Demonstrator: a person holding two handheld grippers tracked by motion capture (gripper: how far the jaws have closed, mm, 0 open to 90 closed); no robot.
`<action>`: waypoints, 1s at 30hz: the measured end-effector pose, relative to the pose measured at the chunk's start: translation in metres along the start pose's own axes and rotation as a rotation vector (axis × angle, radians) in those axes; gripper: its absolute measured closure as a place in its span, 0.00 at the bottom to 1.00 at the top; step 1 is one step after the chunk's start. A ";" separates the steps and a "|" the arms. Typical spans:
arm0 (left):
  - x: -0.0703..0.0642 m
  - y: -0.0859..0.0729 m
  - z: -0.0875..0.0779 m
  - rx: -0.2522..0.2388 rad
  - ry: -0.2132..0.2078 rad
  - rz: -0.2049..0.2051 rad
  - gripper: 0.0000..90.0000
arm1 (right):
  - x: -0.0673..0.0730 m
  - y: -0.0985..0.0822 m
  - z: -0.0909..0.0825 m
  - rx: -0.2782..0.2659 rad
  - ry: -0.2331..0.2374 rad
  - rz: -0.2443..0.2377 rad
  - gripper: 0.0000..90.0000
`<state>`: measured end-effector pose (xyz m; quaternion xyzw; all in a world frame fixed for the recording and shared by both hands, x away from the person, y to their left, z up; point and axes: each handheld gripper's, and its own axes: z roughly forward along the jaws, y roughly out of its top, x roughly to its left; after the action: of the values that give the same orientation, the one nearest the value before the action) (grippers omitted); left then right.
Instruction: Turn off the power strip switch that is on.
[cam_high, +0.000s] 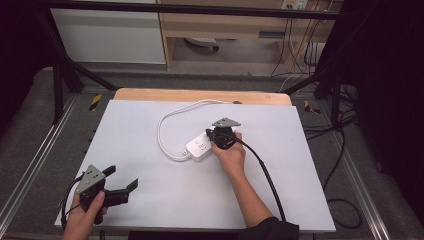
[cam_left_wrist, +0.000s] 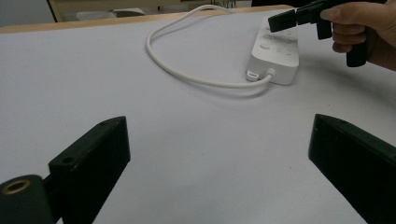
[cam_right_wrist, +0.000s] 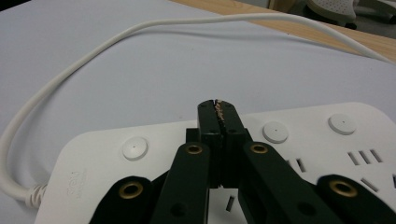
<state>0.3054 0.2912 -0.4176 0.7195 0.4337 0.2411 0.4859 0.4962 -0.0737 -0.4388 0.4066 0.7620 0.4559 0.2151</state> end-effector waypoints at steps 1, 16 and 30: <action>0.000 0.000 0.000 0.000 0.001 0.001 0.06 | 0.000 0.000 0.000 0.000 0.000 0.000 1.00; 0.000 0.000 0.000 -0.001 -0.002 0.002 0.06 | 0.002 -0.003 0.006 -0.021 -0.010 0.006 1.00; 0.000 0.000 0.000 0.001 -0.001 0.000 0.06 | 0.005 -0.007 0.009 -0.022 -0.020 -0.012 1.00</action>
<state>0.3053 0.2908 -0.4177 0.7201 0.4334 0.2404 0.4856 0.4967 -0.0665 -0.4487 0.4041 0.7571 0.4591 0.2297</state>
